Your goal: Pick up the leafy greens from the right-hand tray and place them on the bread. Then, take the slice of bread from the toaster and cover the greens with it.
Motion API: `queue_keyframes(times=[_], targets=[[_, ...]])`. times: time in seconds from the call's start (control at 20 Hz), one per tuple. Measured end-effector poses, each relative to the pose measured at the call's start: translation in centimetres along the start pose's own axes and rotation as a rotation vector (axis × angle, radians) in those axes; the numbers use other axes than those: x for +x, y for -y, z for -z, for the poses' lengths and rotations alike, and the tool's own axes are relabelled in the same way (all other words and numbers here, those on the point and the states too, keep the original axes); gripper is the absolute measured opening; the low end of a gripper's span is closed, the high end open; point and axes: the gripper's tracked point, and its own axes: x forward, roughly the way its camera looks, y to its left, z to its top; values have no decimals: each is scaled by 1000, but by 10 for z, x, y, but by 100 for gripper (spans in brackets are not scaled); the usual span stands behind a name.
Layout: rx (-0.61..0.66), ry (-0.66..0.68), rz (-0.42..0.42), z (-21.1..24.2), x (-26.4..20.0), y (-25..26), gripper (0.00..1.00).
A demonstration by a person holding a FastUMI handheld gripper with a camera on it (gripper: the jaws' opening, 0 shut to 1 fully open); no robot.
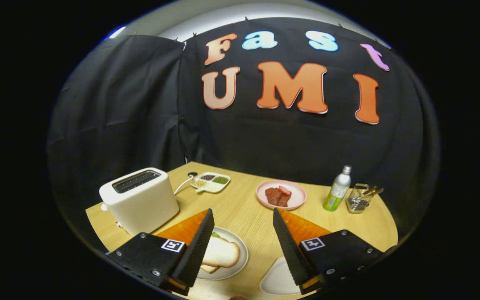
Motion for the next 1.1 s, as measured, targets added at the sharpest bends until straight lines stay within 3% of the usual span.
queue_keyframes(times=[0.5,1.1], targets=[[-37,315,224,-83,-76,43,86],[16,424,281,-82,-102,59,88]])
